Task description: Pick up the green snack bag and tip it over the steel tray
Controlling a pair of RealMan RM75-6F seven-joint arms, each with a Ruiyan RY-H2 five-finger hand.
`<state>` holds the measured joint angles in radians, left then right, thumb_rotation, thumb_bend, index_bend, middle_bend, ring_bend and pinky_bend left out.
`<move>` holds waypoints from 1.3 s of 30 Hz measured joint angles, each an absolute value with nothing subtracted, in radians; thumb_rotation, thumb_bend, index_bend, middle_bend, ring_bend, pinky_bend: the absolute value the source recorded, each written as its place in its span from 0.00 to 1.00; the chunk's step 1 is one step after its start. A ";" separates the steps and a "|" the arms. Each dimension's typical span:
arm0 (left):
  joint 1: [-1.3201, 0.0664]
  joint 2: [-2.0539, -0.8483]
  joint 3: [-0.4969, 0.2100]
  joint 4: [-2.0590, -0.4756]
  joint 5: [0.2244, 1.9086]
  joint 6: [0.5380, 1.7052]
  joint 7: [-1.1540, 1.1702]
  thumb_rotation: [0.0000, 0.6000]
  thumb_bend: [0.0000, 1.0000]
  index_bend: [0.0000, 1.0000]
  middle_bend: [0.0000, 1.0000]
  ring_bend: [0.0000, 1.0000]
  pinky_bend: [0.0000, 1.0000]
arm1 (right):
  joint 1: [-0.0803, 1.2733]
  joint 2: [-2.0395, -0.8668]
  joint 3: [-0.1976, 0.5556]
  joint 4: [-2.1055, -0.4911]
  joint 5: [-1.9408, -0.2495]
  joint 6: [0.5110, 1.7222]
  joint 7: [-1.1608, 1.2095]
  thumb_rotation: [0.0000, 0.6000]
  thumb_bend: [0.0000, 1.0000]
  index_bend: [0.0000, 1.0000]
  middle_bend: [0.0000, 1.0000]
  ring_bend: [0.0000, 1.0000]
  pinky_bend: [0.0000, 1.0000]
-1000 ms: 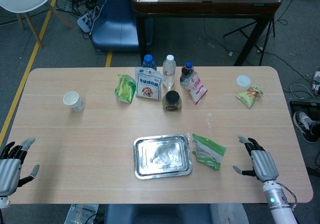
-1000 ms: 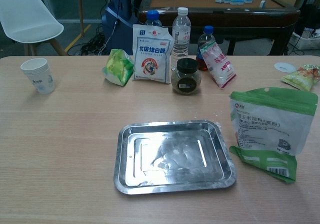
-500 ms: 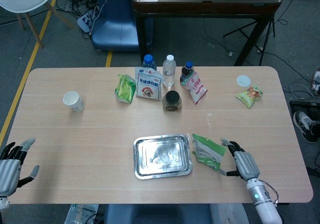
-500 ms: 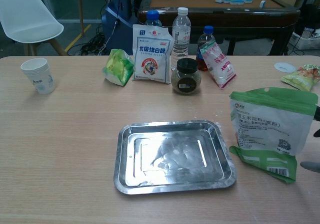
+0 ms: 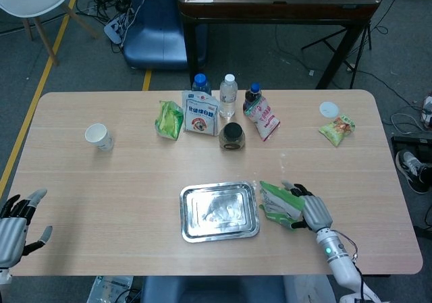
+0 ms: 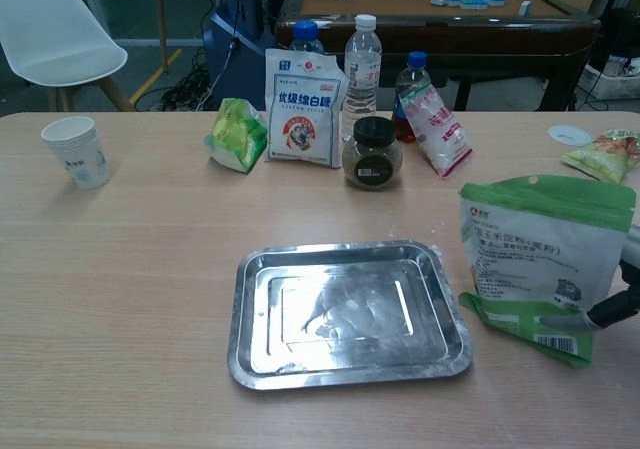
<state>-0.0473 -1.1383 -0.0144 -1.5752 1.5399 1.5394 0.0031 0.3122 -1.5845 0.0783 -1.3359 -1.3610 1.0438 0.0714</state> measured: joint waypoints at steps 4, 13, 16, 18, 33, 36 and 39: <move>-0.046 -1.136 -0.015 -1.577 1.536 1.538 0.004 1.00 0.31 0.11 0.15 0.20 0.07 | 0.334 -1.586 0.093 -1.308 -1.350 1.028 0.071 1.00 0.00 0.06 0.20 0.10 0.23; -0.047 -1.136 -0.013 -1.593 1.540 1.535 0.023 1.00 0.31 0.11 0.15 0.20 0.07 | 0.364 -1.547 0.101 -1.301 -1.346 1.004 0.062 1.00 0.00 0.06 0.20 0.10 0.23; -0.047 -1.134 -0.013 -1.599 1.542 1.535 0.029 1.00 0.31 0.11 0.15 0.20 0.07 | 0.371 -1.541 0.089 -1.307 -1.354 0.992 0.067 1.00 0.00 0.06 0.21 0.10 0.23; -0.047 -1.133 -0.013 -1.603 1.543 1.536 0.033 1.00 0.31 0.11 0.15 0.20 0.07 | 0.375 -1.542 0.077 -1.310 -1.365 0.986 0.070 1.00 0.00 0.07 0.23 0.10 0.23; -0.044 -1.129 -0.011 -1.608 1.547 1.538 0.036 1.00 0.31 0.11 0.15 0.20 0.07 | 0.382 -1.584 0.040 -1.249 -1.395 0.991 0.110 1.00 0.22 0.27 0.32 0.15 0.23; -0.045 -1.129 -0.011 -1.610 1.549 1.537 0.039 1.00 0.31 0.11 0.15 0.20 0.07 | 0.384 -1.591 0.041 -1.231 -1.398 0.992 0.126 1.00 0.29 0.28 0.33 0.16 0.23; -0.046 -1.128 -0.012 -1.613 1.550 1.537 0.043 1.00 0.31 0.11 0.15 0.20 0.07 | 0.389 -1.600 0.041 -1.213 -1.404 0.993 0.139 1.00 0.36 0.29 0.33 0.17 0.23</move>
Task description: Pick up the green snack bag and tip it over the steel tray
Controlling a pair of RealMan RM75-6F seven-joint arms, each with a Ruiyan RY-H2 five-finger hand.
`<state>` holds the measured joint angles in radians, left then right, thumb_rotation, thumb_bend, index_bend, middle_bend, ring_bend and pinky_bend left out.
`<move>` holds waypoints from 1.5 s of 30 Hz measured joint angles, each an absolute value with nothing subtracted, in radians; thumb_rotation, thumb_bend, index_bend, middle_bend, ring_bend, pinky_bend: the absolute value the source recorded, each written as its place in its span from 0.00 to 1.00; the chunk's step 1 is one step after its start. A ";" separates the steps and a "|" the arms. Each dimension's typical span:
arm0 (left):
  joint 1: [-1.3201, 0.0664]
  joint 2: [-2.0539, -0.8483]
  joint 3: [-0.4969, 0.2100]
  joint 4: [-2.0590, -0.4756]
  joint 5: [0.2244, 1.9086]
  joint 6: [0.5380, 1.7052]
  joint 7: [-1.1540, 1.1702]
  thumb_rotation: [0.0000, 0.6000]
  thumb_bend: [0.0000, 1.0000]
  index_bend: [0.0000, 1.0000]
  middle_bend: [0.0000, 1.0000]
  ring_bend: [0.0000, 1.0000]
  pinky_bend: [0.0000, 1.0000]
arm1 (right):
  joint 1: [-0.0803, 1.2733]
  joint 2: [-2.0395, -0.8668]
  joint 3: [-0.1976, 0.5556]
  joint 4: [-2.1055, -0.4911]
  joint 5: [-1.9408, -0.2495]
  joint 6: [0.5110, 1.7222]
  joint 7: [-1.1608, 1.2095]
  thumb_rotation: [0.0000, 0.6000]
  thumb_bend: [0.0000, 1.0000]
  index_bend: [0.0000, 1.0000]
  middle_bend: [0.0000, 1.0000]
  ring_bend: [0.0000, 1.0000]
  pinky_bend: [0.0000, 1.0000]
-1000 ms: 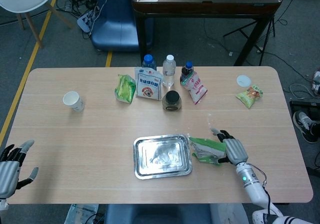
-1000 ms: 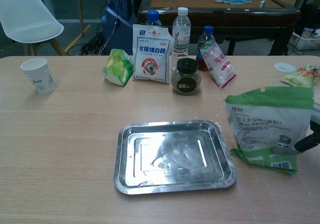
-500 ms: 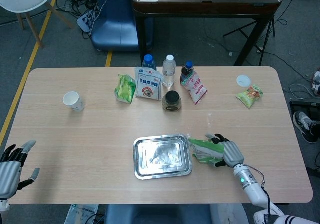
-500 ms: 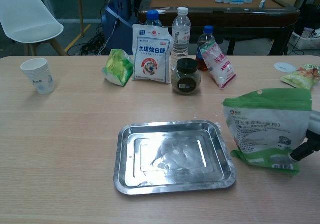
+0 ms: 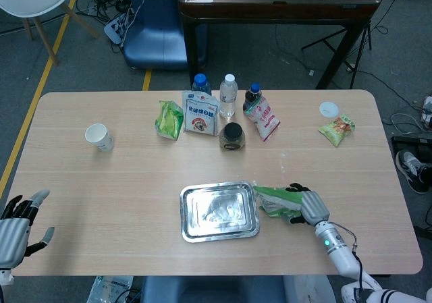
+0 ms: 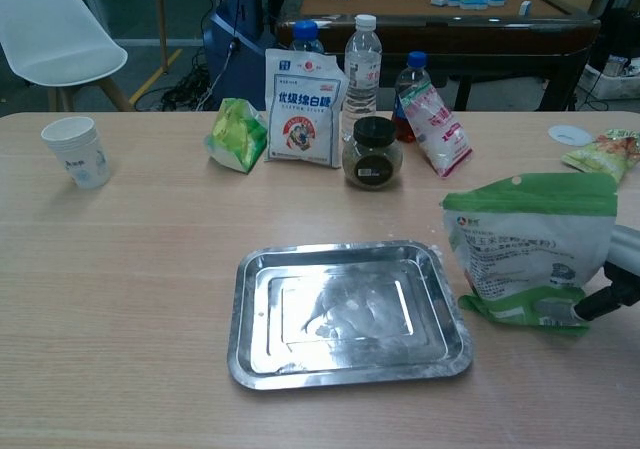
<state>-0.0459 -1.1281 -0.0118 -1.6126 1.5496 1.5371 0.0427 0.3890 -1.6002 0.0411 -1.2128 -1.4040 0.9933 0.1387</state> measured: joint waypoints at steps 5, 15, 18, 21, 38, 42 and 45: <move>-0.045 -1.127 -0.011 -1.618 1.547 1.536 0.051 1.00 0.31 0.11 0.15 0.20 0.07 | 0.399 -1.614 0.040 -1.191 -1.417 0.996 0.152 1.00 0.45 0.32 0.34 0.19 0.23; -0.039 -1.128 -0.009 -1.618 1.544 1.538 0.051 1.00 0.31 0.11 0.15 0.20 0.06 | 0.413 -1.641 0.037 -1.150 -1.438 1.009 0.161 1.00 0.65 0.51 0.47 0.32 0.35; -0.039 -1.129 -0.008 -1.616 1.543 1.536 0.050 1.00 0.31 0.11 0.15 0.20 0.06 | 0.411 -1.647 0.039 -1.141 -1.445 1.028 0.182 1.00 0.68 0.57 0.51 0.37 0.42; -0.037 -1.131 -0.008 -1.613 1.540 1.536 0.048 1.00 0.31 0.11 0.15 0.20 0.06 | 0.405 -1.654 0.037 -1.124 -1.457 1.054 0.219 1.00 0.68 0.60 0.53 0.39 0.45; -0.045 -1.128 -0.011 -1.618 1.548 1.531 0.052 1.00 0.31 0.11 0.15 0.20 0.06 | 0.456 -1.537 0.014 -1.227 -1.586 1.119 0.164 1.00 0.72 0.66 0.58 0.48 0.51; -0.043 -1.130 -0.009 -1.615 1.553 1.535 0.046 1.00 0.31 0.11 0.15 0.20 0.06 | 0.512 -1.445 0.022 -1.326 -1.598 1.052 0.036 1.00 0.72 0.66 0.59 0.48 0.51; -0.040 -1.129 -0.009 -1.612 1.552 1.541 0.041 1.00 0.31 0.11 0.15 0.20 0.05 | 0.560 -1.377 0.034 -1.411 -1.592 0.978 -0.082 1.00 0.72 0.66 0.58 0.48 0.51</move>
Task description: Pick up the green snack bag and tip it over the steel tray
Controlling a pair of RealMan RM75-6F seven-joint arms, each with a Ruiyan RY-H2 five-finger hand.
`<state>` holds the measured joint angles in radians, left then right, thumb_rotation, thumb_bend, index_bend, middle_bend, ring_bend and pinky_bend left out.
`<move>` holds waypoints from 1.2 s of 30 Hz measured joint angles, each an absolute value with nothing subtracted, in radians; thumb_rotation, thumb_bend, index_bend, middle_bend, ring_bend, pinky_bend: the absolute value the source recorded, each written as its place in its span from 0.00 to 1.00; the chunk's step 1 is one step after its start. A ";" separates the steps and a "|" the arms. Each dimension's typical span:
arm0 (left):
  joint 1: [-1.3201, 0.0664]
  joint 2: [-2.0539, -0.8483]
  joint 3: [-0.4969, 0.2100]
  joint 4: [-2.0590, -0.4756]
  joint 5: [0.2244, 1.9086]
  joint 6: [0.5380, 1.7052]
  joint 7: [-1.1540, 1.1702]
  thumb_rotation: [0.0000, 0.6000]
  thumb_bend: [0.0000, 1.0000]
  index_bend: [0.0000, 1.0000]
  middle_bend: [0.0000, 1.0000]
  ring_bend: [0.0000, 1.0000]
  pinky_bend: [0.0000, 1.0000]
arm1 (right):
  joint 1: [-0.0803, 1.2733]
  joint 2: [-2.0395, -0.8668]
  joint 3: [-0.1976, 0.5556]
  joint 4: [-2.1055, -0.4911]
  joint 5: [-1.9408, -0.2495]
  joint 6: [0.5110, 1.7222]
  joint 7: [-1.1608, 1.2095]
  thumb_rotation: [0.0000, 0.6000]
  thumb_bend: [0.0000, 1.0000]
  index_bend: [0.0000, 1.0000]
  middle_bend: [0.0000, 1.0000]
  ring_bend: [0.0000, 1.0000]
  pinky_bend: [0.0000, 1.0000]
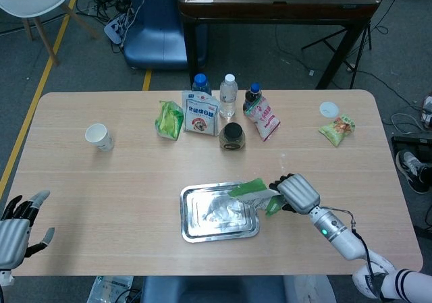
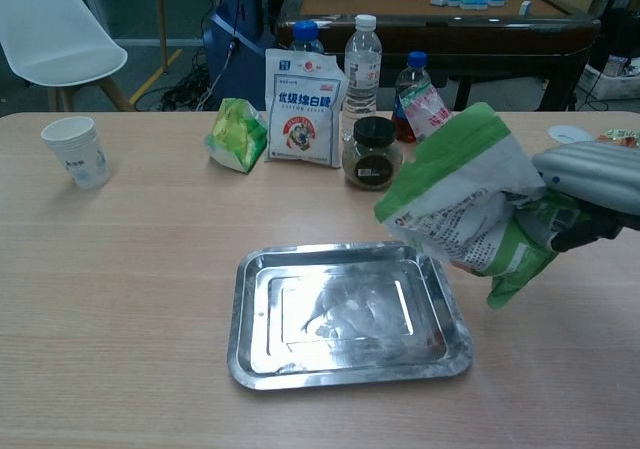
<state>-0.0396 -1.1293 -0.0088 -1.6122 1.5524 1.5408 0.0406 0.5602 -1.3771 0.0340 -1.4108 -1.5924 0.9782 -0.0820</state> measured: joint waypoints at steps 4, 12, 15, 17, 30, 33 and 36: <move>-0.034 -1.129 -0.008 -1.607 1.552 1.548 0.033 1.00 0.31 0.11 0.15 0.20 0.05 | 0.622 -1.313 0.053 -1.489 -1.572 0.887 -0.244 1.00 0.73 0.66 0.58 0.48 0.51; -0.027 -1.125 -0.008 -1.605 1.550 1.557 0.025 1.00 0.31 0.11 0.15 0.20 0.05 | 0.727 -1.267 0.078 -1.554 -1.520 0.760 -0.542 1.00 0.73 0.66 0.58 0.47 0.51; -0.025 -1.125 -0.007 -1.604 1.550 1.557 0.023 1.00 0.31 0.11 0.15 0.20 0.05 | 0.759 -1.272 0.081 -1.555 -1.496 0.728 -0.628 1.00 0.73 0.66 0.58 0.46 0.51; -0.025 -1.126 -0.006 -1.603 1.549 1.556 0.022 1.00 0.31 0.11 0.15 0.20 0.05 | 0.779 -1.279 0.082 -1.555 -1.481 0.710 -0.662 1.00 0.73 0.66 0.58 0.46 0.51; -0.026 -1.128 -0.006 -1.602 1.543 1.544 0.027 1.00 0.31 0.11 0.15 0.20 0.05 | 0.832 -1.311 0.062 -1.547 -1.423 0.684 -0.791 1.00 0.73 0.66 0.58 0.45 0.51; -0.028 -1.126 -0.006 -1.608 1.541 1.539 0.031 1.00 0.31 0.11 0.15 0.20 0.05 | 0.838 -1.314 0.056 -1.547 -1.394 0.676 -0.822 1.00 0.73 0.66 0.58 0.45 0.51; -0.028 -1.126 -0.008 -1.609 1.542 1.542 0.031 1.00 0.31 0.11 0.15 0.20 0.05 | 0.845 -1.319 0.051 -1.553 -1.355 0.671 -0.847 1.00 0.73 0.66 0.58 0.45 0.51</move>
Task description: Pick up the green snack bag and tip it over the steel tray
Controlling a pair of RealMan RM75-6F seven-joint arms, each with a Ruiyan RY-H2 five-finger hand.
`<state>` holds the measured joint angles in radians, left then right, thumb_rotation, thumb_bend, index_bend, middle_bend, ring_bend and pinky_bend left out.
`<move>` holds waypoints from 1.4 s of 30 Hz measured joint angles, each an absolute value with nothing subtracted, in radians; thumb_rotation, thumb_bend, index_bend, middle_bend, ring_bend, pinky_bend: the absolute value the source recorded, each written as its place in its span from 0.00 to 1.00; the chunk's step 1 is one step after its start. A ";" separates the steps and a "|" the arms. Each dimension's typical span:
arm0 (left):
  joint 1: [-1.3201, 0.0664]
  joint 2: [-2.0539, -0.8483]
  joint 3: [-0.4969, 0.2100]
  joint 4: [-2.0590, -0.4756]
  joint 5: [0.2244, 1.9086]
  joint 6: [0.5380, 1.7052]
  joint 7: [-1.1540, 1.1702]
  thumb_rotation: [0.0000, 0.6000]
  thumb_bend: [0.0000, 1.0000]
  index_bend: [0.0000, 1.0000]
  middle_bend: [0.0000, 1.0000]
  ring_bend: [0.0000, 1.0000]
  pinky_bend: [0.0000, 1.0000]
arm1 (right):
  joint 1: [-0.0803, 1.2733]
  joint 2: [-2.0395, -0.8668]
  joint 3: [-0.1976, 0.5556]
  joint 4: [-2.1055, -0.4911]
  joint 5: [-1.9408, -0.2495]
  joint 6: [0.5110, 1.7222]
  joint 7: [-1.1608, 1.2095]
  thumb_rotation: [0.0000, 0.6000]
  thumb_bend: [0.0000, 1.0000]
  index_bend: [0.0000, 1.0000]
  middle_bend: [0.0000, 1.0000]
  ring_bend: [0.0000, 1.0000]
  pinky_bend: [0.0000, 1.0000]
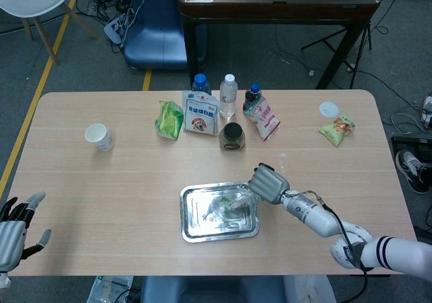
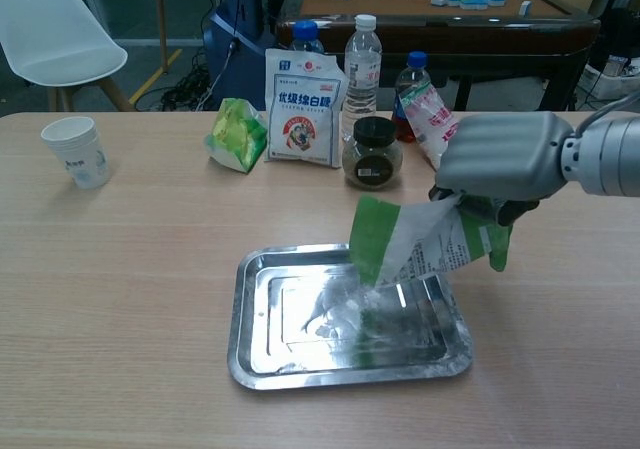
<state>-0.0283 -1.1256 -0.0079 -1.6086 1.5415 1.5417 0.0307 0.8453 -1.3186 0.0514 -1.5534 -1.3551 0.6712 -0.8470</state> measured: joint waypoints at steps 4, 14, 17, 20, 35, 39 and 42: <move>-0.025 -1.129 -0.008 -1.604 1.541 1.546 0.027 1.00 0.31 0.11 0.15 0.20 0.05 | 0.840 -1.329 0.048 -1.556 -1.351 0.704 -0.835 1.00 0.73 0.66 0.58 0.45 0.51; -0.023 -1.137 -0.008 -1.599 1.539 1.547 0.025 1.00 0.31 0.11 0.15 0.20 0.05 | 0.753 -1.395 0.018 -1.454 -1.435 0.870 -0.551 1.00 0.70 0.66 0.58 0.45 0.51; -0.027 -1.137 -0.009 -1.605 1.545 1.545 0.031 1.00 0.31 0.11 0.15 0.20 0.05 | 0.714 -1.430 0.002 -1.380 -1.476 0.940 -0.407 1.00 0.70 0.66 0.58 0.45 0.50; -0.030 -1.137 -0.010 -1.612 1.549 1.544 0.038 1.00 0.31 0.11 0.15 0.20 0.05 | 0.676 -1.471 -0.015 -1.286 -1.515 1.008 -0.258 1.00 0.70 0.66 0.58 0.44 0.50; -0.038 -1.137 -0.010 -1.631 1.554 1.536 0.063 1.00 0.31 0.11 0.15 0.20 0.05 | 0.542 -1.747 -0.053 -0.753 -1.617 1.249 0.392 1.00 0.58 0.66 0.55 0.42 0.49; -0.037 -1.138 -0.009 -1.631 1.553 1.535 0.063 1.00 0.31 0.11 0.15 0.20 0.05 | 0.524 -1.812 -0.058 -0.648 -1.629 1.276 0.511 1.00 0.54 0.66 0.54 0.41 0.46; -0.037 -1.140 -0.007 -1.630 1.552 1.534 0.063 1.00 0.31 0.11 0.15 0.20 0.05 | 0.515 -1.848 -0.061 -0.591 -1.635 1.284 0.573 1.00 0.51 0.66 0.53 0.40 0.44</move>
<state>-0.0369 -1.1396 -0.0071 -1.6300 1.5525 1.5336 0.0626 0.5151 -1.8481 -0.0611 -0.5912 -1.6347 1.2844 0.5734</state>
